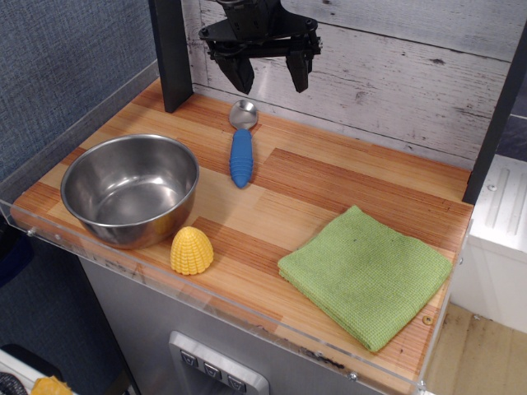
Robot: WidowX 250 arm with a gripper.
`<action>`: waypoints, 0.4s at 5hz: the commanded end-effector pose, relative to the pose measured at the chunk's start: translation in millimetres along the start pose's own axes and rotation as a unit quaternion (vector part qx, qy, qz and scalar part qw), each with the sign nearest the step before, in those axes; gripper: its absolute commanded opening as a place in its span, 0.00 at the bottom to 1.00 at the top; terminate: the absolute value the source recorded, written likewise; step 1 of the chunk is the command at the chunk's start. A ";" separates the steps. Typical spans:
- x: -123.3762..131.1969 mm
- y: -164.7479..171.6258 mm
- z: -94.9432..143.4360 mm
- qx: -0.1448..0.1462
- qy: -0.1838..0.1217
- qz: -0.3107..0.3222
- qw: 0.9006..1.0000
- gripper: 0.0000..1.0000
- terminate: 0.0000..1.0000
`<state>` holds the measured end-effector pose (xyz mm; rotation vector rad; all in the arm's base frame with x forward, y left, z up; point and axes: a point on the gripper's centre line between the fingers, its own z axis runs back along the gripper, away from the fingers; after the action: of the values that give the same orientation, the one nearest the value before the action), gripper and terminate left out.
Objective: Place blue spoon on the green cloth
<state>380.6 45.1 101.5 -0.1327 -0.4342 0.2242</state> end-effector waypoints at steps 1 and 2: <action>0.0 0.0 0.0 0.000 0.000 0.000 1.000 1.00 0.00; -7.8 11.1 -18.0 0.005 0.013 0.009 1.000 1.00 0.00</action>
<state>375.6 47.8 63.9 -0.1350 -0.3562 0.2394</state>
